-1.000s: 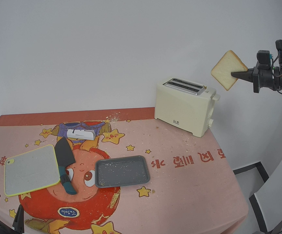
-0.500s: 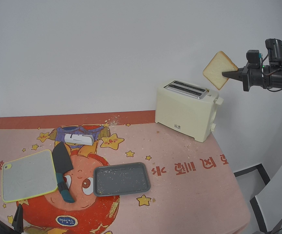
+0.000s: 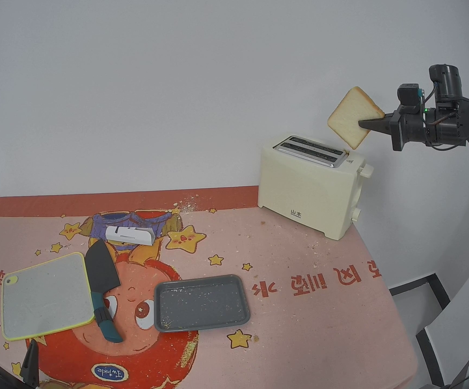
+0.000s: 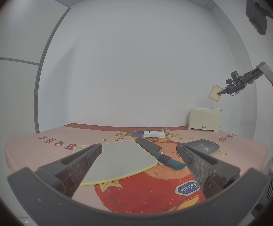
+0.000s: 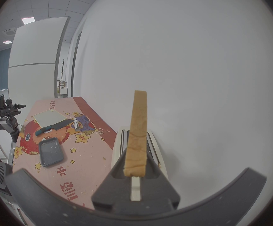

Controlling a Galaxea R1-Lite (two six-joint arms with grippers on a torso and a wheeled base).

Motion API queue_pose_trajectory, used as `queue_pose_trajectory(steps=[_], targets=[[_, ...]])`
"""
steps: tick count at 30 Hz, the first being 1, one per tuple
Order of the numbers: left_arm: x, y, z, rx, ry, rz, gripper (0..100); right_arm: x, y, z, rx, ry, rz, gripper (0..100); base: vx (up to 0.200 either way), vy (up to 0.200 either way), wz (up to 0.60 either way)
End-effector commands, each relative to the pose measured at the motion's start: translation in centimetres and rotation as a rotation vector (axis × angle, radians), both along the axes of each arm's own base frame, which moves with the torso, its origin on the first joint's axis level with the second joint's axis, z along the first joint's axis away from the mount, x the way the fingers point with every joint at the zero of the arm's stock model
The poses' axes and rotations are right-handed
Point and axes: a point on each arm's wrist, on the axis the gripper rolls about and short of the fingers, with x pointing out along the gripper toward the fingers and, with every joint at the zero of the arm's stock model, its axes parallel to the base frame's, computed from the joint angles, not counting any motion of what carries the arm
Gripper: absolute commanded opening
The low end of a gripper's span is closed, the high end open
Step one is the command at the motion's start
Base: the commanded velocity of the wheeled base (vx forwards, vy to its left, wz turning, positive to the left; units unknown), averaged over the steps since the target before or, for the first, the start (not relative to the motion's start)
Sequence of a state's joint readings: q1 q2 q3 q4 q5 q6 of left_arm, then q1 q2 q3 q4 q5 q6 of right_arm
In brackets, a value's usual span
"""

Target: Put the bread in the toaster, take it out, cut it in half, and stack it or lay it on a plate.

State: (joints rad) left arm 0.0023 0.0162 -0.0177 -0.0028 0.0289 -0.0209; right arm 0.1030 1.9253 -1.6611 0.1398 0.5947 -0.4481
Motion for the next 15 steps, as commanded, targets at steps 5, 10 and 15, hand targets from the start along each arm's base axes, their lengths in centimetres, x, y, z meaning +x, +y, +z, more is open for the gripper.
queue_pose_trajectory(steps=[5, 10, 15], targets=[[0.1, 0.0, -0.5, -0.001, 0.015, -0.001, 100, 2.6, 1.3, -1.7, -0.002, 0.016, 0.026, 0, 0.0, 0.0, 0.0], [0.1, 0.0, -0.5, -0.001, 0.015, -0.001, 100, 3.0, 2.1, -1.6, 0.008, 0.017, 0.039, 0, 0.0, 0.0, 0.0], [0.1, 0.0, -0.5, -0.001, 0.015, 0.001, 100, 4.0, 2.2, -2.4, 0.02, 0.036, 0.034, 0, 0.0, 0.0, 0.0]])
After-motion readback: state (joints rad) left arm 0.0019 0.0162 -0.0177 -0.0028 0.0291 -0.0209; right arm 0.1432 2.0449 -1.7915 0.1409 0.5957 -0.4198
